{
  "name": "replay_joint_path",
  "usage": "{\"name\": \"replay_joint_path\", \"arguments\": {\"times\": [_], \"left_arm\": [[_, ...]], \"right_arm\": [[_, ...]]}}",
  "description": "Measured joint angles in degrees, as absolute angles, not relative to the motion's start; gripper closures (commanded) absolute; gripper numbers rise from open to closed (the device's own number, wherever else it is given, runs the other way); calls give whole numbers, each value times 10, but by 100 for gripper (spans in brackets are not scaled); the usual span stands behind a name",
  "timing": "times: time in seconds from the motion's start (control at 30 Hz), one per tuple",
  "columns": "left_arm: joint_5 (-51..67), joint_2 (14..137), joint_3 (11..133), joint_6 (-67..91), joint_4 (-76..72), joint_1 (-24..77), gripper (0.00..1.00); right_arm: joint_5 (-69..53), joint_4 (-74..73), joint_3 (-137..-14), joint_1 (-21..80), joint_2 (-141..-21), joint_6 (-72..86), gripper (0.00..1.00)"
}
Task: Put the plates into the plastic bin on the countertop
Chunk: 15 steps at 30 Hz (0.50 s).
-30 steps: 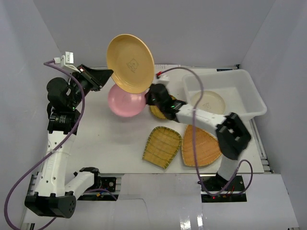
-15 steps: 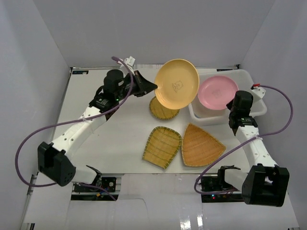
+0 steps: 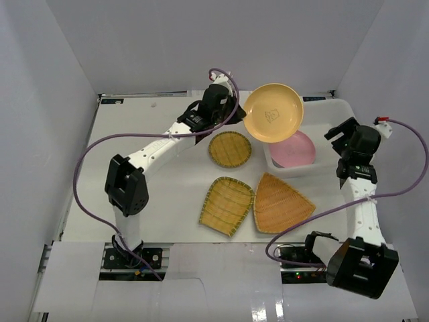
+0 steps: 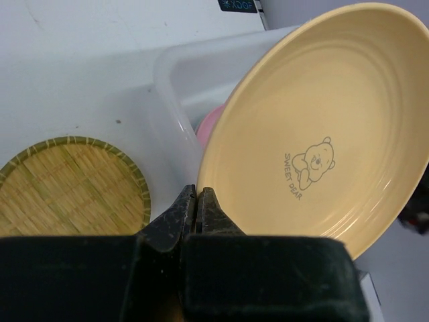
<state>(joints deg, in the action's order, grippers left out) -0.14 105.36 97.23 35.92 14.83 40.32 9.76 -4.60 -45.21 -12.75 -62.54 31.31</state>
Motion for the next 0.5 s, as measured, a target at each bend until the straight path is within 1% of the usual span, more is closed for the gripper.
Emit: {"name": "replay_joint_path", "arguments": {"times": [0.03,0.1,0.13,0.17,0.3,0.43,0.47,0.5], "left_arm": [[-9,1073,992,356,153,405,100],[-26,1117,1043,352,170,413,100],[-31,1143,1072,350,177,418,100],[-37,1167,1099,349,186,424,100],[-47,1271,1213,345,220,451,100],[-44,1362,1304,349,241,472,99],[-43,1378,1317,351,244,477,77],[-40,1390,1324,351,248,481,63]], "right_arm": [[90,-51,-464,-134,-608,318,24],[67,-53,-496,-139,-570,330,33],[54,-52,-513,-139,-554,335,40],[36,-49,-533,-139,-540,342,42],[-35,-28,-580,-131,-513,365,41],[-89,-20,-586,-107,-514,371,39],[-97,-22,-586,-100,-519,371,39],[-103,-25,-586,-94,-524,370,37]]}}
